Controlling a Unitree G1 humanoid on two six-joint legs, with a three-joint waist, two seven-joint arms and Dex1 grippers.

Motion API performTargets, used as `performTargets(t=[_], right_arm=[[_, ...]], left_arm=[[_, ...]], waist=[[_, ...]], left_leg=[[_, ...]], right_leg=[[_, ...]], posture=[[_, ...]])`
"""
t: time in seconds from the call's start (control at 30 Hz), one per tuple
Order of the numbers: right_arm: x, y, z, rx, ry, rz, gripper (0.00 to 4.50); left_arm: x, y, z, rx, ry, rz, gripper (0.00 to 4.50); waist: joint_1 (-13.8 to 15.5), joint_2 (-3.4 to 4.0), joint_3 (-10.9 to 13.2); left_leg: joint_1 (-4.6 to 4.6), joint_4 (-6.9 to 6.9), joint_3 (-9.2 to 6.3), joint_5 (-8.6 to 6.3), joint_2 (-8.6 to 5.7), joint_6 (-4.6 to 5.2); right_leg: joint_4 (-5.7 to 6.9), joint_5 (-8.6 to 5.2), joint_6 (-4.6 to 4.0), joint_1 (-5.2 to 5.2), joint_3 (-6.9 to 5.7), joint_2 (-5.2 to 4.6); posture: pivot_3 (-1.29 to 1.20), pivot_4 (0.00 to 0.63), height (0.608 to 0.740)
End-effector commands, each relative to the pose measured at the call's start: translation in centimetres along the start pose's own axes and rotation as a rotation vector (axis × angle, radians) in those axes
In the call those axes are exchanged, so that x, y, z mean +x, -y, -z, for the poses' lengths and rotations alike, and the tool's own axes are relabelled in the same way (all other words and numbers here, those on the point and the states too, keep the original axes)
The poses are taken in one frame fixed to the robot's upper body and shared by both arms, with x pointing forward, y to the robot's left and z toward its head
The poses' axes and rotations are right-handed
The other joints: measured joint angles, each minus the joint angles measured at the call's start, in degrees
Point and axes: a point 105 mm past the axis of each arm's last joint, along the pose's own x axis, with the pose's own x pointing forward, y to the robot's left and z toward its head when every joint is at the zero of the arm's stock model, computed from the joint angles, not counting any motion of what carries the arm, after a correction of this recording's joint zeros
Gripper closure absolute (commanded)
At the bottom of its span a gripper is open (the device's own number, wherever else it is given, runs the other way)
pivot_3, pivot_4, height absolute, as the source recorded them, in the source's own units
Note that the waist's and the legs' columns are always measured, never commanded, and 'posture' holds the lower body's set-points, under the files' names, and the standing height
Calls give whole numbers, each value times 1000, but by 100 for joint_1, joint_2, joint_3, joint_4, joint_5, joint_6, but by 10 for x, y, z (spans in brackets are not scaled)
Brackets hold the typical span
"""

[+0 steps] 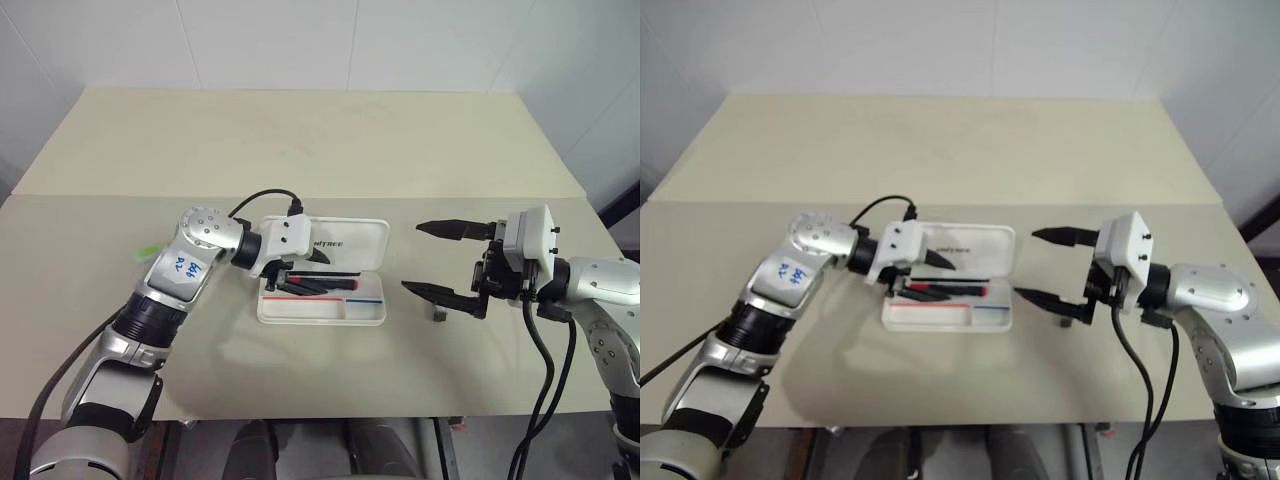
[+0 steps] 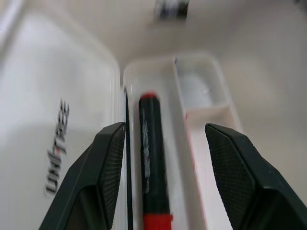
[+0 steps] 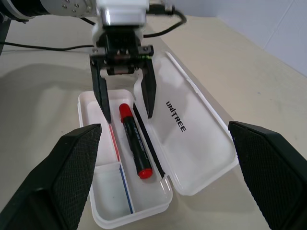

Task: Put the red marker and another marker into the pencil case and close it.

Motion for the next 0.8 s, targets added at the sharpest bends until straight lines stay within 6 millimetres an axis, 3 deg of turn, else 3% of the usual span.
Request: performTargets(t=[0.03,0.17,0.2,0.47,0.67,0.8], right_arm=[[2,3,-11,-39,45,-12,0],[9,6,-19,-49,102,-36,0],[11,8,-22,-58,117,-38,0],[35,0,-42,-81,216,-167,0],[42,0,-47,-81,241,-207,0],[43,4,-46,-95,231,-205,0]], left_arm=[[-25,9,-9,10,22,10,1341],[-62,21,-3,-53,-39,-1,176],[-70,23,-2,-64,-58,-8,82],[-133,31,-3,-171,-169,-137,82],[-174,15,29,-239,-337,-333,82],[-200,8,62,-262,-475,-389,82]], waist=[[-35,0,0],[-56,-1,1],[-54,-1,1],[-23,-3,3],[-21,-3,4],[-21,-3,4]], left_leg=[[1,-1,0,0,0,0],[4,-4,0,0,5,0],[2,-4,0,0,6,0],[-1,-9,1,-1,5,0],[-2,-12,3,-2,6,1],[-2,-13,5,-2,6,1]], right_leg=[[0,0,0,0,0,0],[2,-1,-3,-4,0,3],[1,-1,-4,-5,0,3],[-5,-5,-11,-8,-6,-2],[-5,-9,-18,-12,-9,-2],[-4,-12,-23,-15,-9,-2]], posture=[[0,150,740],[0,150,740],[0,150,740],[0,150,740],[0,150,740],[0,150,740]])
